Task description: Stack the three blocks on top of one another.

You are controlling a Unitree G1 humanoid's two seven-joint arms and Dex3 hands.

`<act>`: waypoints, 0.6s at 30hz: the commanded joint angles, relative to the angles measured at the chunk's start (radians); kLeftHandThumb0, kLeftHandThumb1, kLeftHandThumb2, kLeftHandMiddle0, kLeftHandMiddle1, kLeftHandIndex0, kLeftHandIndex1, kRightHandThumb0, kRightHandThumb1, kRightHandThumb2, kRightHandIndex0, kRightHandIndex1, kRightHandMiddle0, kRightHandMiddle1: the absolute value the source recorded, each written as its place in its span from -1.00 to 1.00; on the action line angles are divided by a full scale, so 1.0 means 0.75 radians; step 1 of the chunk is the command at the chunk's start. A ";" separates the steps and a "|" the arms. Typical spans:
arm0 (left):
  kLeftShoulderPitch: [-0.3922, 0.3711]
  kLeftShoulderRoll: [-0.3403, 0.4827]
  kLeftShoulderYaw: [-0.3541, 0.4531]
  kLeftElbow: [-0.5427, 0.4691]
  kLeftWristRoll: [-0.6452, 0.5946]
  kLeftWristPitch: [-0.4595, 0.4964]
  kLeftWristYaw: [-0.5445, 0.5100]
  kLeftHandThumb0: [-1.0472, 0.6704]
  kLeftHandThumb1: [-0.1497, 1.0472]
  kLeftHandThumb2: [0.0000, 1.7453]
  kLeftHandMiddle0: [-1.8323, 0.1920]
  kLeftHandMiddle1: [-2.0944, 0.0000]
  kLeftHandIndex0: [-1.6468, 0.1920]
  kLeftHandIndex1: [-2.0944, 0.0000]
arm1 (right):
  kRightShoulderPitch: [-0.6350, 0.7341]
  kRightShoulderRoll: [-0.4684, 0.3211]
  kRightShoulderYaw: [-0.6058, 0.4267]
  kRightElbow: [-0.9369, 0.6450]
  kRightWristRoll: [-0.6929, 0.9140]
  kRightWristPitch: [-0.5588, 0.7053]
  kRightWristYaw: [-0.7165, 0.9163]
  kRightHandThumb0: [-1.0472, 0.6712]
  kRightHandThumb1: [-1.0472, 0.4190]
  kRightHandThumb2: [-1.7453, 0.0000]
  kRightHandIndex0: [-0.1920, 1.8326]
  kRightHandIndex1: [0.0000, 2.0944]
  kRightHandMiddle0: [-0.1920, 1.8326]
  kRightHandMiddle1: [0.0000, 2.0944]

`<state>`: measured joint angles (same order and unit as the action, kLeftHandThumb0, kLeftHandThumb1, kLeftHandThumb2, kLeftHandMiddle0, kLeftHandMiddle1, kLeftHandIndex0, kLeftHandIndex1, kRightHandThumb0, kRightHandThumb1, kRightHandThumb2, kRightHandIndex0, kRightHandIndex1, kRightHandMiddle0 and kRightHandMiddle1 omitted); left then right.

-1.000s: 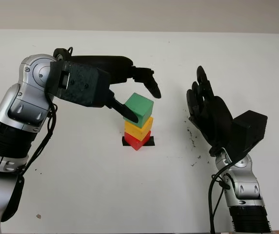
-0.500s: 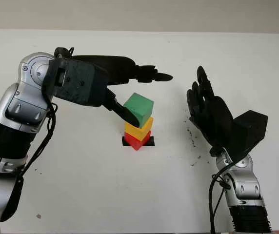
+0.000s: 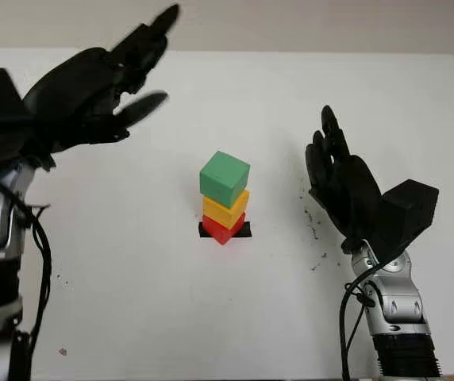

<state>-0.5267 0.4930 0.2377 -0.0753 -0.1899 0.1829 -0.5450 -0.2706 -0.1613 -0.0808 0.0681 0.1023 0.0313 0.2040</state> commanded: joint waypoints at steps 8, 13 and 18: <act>0.160 -0.152 0.079 0.025 -0.089 -0.138 0.201 -0.80 1.00 -0.11 1.00 1.00 1.00 1.00 | -0.031 -0.011 -0.019 0.034 0.009 -0.042 0.004 -0.70 -1.00 0.33 -1.00 -0.99 -0.98 -0.95; 0.261 -0.216 0.071 0.066 -0.115 -0.177 0.224 -0.78 1.00 -0.13 1.00 1.00 1.00 1.00 | -0.037 -0.007 -0.017 0.042 0.001 -0.055 -0.007 -0.71 -1.00 0.33 -1.00 -0.99 -0.99 -0.95; 0.341 -0.275 0.045 0.135 -0.099 -0.243 0.269 -0.76 1.00 -0.13 1.00 1.00 1.00 1.00 | -0.034 -0.008 -0.015 0.040 0.008 -0.047 -0.001 -0.69 -1.00 0.32 -1.00 -1.00 -1.00 -0.99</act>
<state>-0.2813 0.2942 0.2772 0.0234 -0.2703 0.0190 -0.3499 -0.2877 -0.1637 -0.0896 0.1012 0.1067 0.0067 0.2031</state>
